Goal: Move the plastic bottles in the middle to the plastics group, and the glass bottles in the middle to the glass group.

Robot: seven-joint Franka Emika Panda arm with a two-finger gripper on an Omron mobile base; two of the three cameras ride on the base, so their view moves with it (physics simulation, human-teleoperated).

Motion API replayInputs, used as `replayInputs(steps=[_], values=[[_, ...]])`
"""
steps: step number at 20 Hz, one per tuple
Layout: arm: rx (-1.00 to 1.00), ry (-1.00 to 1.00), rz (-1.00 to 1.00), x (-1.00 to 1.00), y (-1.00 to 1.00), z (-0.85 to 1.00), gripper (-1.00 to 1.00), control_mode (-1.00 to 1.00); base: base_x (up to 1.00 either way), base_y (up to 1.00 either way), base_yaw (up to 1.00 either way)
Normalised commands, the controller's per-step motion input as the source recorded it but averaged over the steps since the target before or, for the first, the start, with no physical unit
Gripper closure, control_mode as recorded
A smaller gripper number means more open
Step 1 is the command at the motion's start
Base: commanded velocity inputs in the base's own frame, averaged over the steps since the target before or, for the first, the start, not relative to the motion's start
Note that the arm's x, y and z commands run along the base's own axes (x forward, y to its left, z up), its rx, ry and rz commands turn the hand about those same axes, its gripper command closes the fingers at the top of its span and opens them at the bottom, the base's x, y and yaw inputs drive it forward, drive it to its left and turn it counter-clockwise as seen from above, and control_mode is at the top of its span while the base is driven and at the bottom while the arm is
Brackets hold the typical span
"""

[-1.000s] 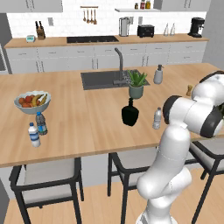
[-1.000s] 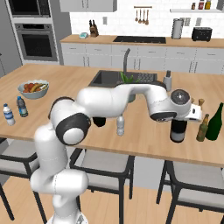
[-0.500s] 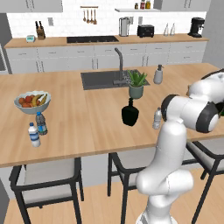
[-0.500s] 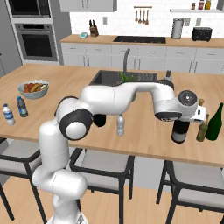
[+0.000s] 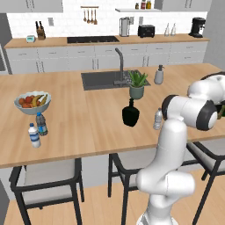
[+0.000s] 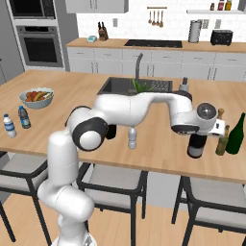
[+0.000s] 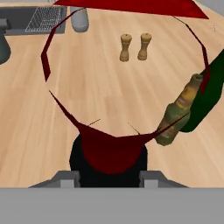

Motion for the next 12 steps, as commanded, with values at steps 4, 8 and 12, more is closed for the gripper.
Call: replayInputs(steps=[4,8,12], values=[[0.0,0.0,0.0,0.16,0.0,-0.19,1.0,-1.0,0.0,0.0,0.0],[0.0,0.0,0.0,0.1,0.0,-0.37,1.0,-1.0,0.0,0.0,0.0],[0.0,0.0,0.0,0.09,0.0,-0.34,1.0,-1.0,0.0,0.0,0.0]])
